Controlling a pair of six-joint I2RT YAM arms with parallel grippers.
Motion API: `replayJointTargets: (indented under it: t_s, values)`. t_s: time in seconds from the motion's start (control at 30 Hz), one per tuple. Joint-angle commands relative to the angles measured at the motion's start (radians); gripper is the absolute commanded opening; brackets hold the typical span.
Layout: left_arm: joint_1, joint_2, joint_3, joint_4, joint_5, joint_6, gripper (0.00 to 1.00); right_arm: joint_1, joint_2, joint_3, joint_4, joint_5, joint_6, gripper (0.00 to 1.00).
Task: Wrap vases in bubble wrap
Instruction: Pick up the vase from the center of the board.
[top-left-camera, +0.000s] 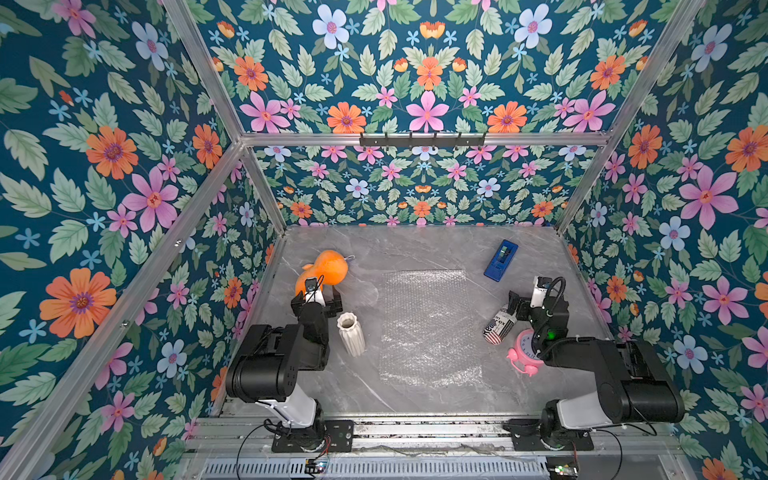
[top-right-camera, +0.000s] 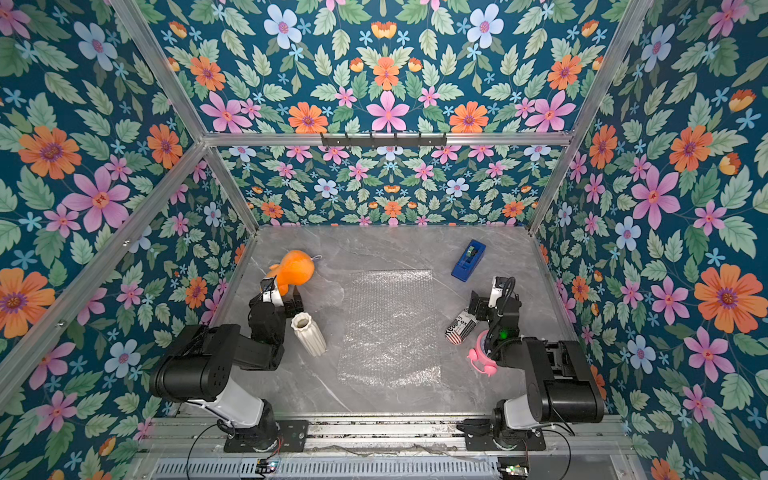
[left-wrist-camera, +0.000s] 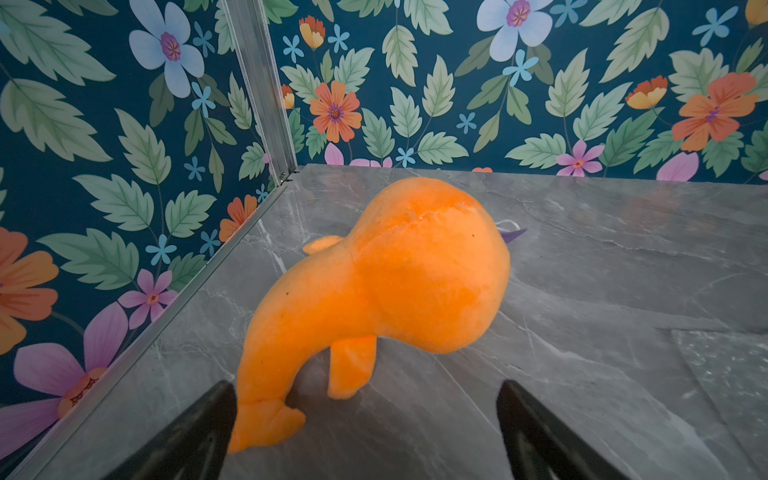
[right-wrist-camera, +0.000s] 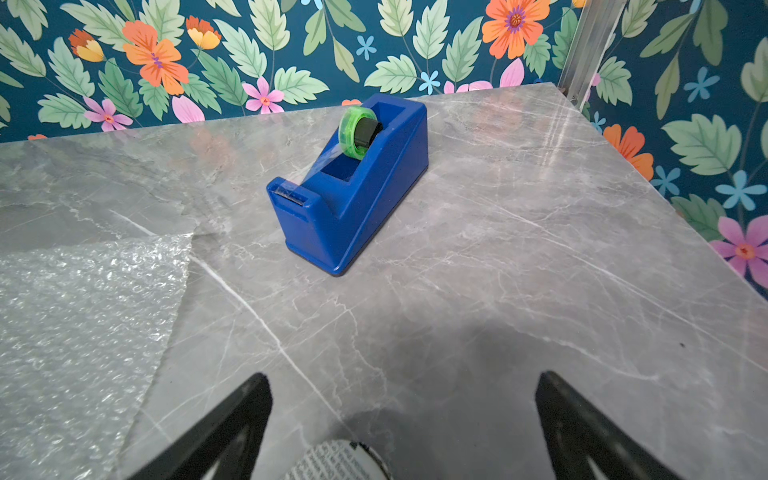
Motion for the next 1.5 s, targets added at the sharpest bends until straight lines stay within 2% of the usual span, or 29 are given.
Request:
replayJointTargets:
  t_s: [0.0, 0.5, 0.6, 0.67, 0.7, 0.77, 0.83, 0.87, 0.9, 0.93, 1.0, 1.03, 1.07, 1.13, 1.2, 1.23, 1.27, 1.33, 1.4, 1.47]
  values:
    - [0.002, 0.001, 0.002, 0.006, -0.006, -0.002, 1.00, 0.001, 0.001, 0.002, 0.029, -0.004, 0.002, 1.00]
    - [0.001, 0.001, 0.001, 0.005, -0.005, -0.003, 1.00, 0.003, -0.006, -0.002, 0.035, 0.003, -0.002, 1.00]
    - [0.001, -0.005, -0.007, 0.029, 0.000, 0.007, 1.00, 0.017, -0.100, 0.015, -0.076, 0.022, -0.010, 1.00]
    - [-0.001, -0.077, -0.027, 0.012, 0.056, 0.034, 1.00, 0.033, -0.236, 0.037, -0.223, 0.015, -0.026, 1.00]
    - [-0.008, -0.129, -0.029, -0.032, 0.038, 0.033, 1.00, 0.034, -0.299, 0.044, -0.284, 0.009, -0.014, 1.00]
    - [-0.012, -0.286, -0.010, -0.240, -0.056, -0.046, 1.00, 0.034, -0.434, 0.066, -0.407, 0.016, 0.105, 1.00]
    - [-0.012, -0.432, 0.029, -0.459, -0.152, -0.190, 1.00, 0.034, -0.569, 0.091, -0.576, 0.025, 0.336, 1.00]
    - [-0.012, -0.501, 0.062, -0.592, -0.172, -0.316, 1.00, 0.033, -0.633, 0.082, -0.585, -0.004, 0.422, 1.00]
    - [-0.011, -0.555, 0.102, -0.735, -0.156, -0.410, 1.00, 0.033, -0.678, 0.069, -0.553, -0.061, 0.460, 1.00]
    - [-0.011, -0.614, 0.139, -0.866, -0.104, -0.455, 1.00, 0.032, -0.720, 0.068, -0.533, -0.172, 0.457, 1.00]
    - [-0.011, -0.705, 0.161, -0.975, -0.026, -0.520, 1.00, 0.046, -0.763, 0.075, -0.473, -0.380, 0.417, 1.00]
    - [-0.011, -0.743, 0.154, -1.019, -0.033, -0.597, 1.00, 0.063, -0.774, 0.079, -0.463, -0.408, 0.432, 1.00]
    - [-0.011, -0.791, 0.140, -1.054, -0.037, -0.656, 1.00, 0.102, -0.777, 0.086, -0.454, -0.431, 0.423, 1.00]
    - [-0.011, -0.883, 0.118, -1.076, 0.027, -0.624, 1.00, 0.234, -0.769, 0.112, -0.480, -0.452, 0.322, 1.00]
    - [-0.012, -0.965, 0.116, -1.121, 0.094, -0.623, 1.00, 0.427, -0.731, 0.142, -0.517, -0.406, 0.139, 1.00]
    - [-0.011, -1.004, 0.123, -1.159, 0.105, -0.642, 1.00, 0.551, -0.699, 0.149, -0.511, -0.346, 0.028, 1.00]
    - [-0.011, -1.033, 0.133, -1.209, 0.103, -0.666, 1.00, 0.659, -0.658, 0.150, -0.485, -0.294, -0.076, 1.00]
    - [-0.011, -1.076, 0.153, -1.293, 0.107, -0.690, 1.00, 0.806, -0.549, 0.148, -0.383, -0.261, -0.227, 1.00]
    - [-0.012, -1.107, 0.172, -1.354, 0.158, -0.705, 1.00, 0.866, -0.406, 0.157, -0.247, -0.288, -0.245, 1.00]
    - [-0.012, -1.133, 0.183, -1.382, 0.221, -0.704, 0.99, 0.884, -0.242, 0.206, -0.132, -0.345, -0.179, 1.00]
